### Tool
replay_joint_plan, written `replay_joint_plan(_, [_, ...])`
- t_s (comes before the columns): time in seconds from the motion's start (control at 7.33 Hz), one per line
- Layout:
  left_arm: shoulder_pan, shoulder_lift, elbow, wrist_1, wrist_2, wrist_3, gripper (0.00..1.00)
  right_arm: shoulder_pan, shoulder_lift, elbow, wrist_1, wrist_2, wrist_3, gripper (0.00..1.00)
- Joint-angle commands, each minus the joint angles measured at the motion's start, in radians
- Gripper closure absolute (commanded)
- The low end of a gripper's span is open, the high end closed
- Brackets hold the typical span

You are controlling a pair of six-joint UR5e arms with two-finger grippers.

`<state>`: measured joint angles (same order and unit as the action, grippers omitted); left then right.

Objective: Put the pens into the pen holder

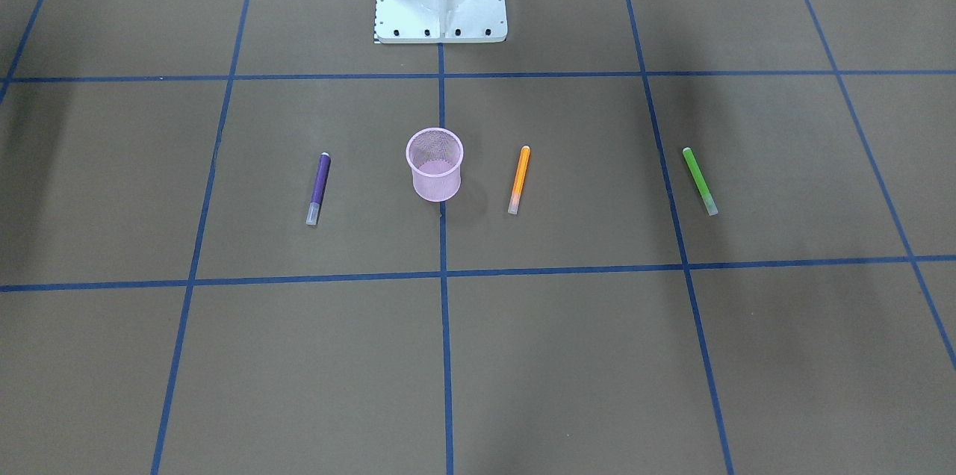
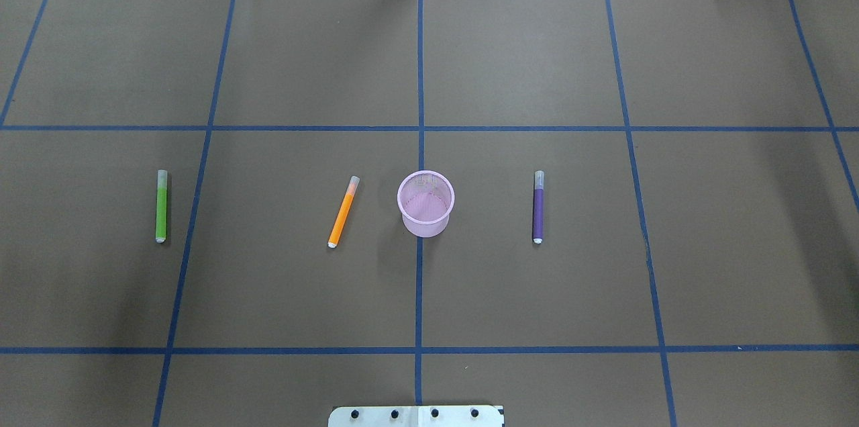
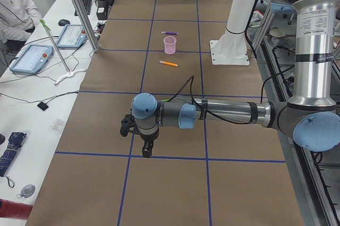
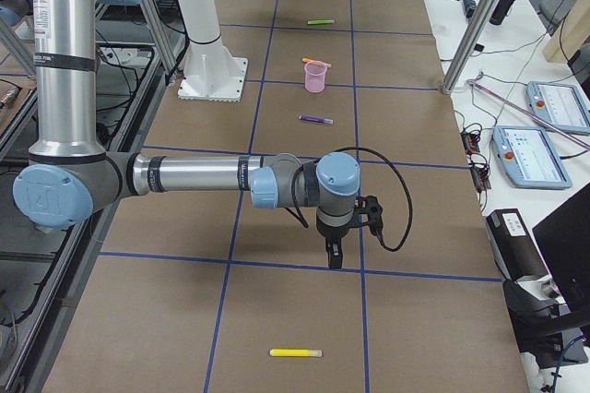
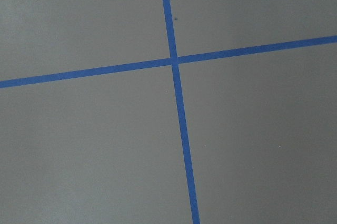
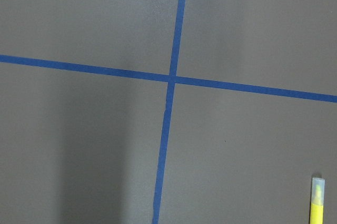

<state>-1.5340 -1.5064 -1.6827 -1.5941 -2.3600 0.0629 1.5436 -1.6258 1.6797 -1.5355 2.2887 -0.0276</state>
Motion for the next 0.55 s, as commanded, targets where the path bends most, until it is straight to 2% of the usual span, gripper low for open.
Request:
replay_joint_plan(0.0, [0.006,-0.003,-0.012,-0.001,0.001,0.0,0.0,0.0,0.0,0.0,0.0,0.0,0.0,0.01])
replay_joint_plan(0.41, [0.006,-0.002,-0.011,0.002,0.008,-0.008,0.0,0.0,0.004,0.005,0.012,-0.002,0.003,0.01])
